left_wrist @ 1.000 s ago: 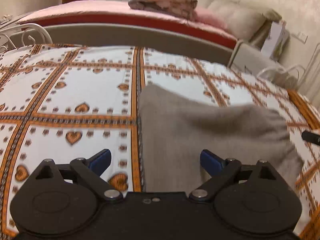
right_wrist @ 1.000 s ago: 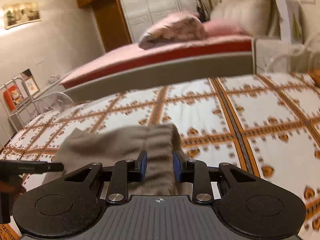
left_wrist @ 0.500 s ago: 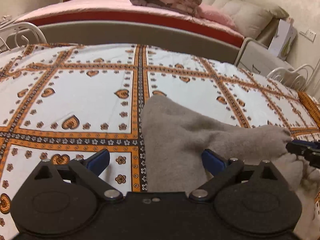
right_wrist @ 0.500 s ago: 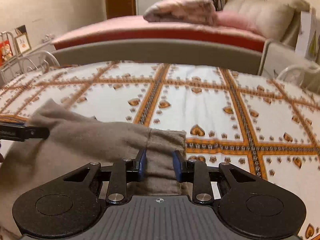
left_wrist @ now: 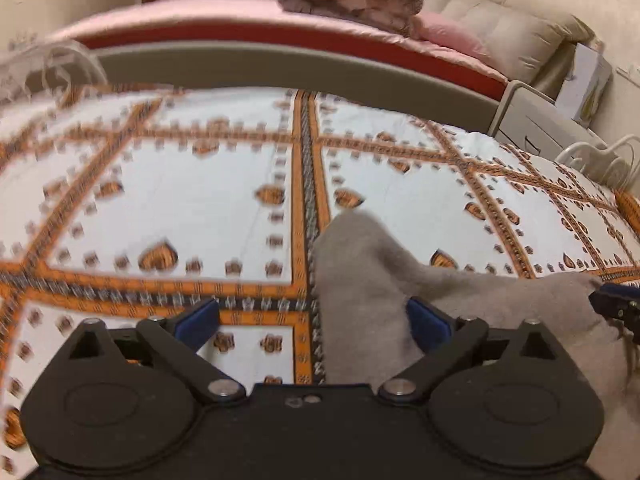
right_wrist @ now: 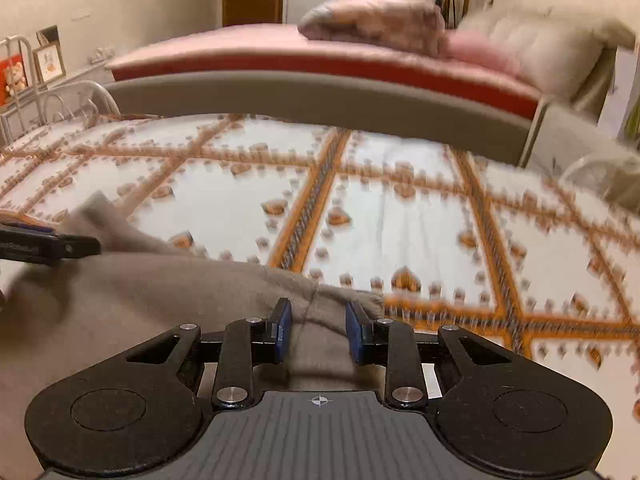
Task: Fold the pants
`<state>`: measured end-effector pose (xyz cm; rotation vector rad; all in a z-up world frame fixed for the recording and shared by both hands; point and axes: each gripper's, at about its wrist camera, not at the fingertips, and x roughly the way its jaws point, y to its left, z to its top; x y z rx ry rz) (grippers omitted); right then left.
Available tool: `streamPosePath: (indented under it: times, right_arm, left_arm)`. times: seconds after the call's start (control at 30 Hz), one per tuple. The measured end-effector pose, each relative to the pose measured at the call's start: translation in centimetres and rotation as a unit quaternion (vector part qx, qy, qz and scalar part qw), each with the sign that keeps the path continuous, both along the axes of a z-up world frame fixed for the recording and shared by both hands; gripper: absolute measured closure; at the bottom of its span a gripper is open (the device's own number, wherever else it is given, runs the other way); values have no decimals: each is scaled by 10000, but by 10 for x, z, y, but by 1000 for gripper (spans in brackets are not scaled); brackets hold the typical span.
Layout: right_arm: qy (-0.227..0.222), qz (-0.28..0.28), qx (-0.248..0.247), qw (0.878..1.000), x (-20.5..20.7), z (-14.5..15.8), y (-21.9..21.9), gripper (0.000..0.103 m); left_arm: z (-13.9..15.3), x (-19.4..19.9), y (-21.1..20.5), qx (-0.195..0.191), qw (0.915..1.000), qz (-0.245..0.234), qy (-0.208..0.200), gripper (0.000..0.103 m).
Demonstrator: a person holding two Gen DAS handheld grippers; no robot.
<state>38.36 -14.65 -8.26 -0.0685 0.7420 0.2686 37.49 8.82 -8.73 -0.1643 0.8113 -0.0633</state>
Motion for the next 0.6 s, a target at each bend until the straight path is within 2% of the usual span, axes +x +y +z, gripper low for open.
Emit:
streamPosePath:
  times: [0.07,0.17,0.43,0.53,0.57,0.6]
  right_arm:
    - [-26,-145,138,9998,1,1,-9,53]
    - [-252,-246,675,9971,-6,16,-27,53]
    - [-336,-468,1166,9915,-37,39,-61,53]
    - [-285,-529,1195,9910,-53,44,-74,53]
    - [-231,-569,1210,9907,-60,43,-78,50]
    - [-183,-611,1243,9902,-66,43,-83,41]
  left_arm:
    - [4,0,3,-17,10000,-15,-28,5]
    - [15,-5,3,19,9999,-31,-105,9]
    - [39,-31,0,240,9994,-153,-211,10]
    - [48,-48,0,316,9989,-218,-262,8]
    - [50,-54,1,347,9988,-229,-272,8]
    - [52,-59,1,379,9986,-243,-268,8]
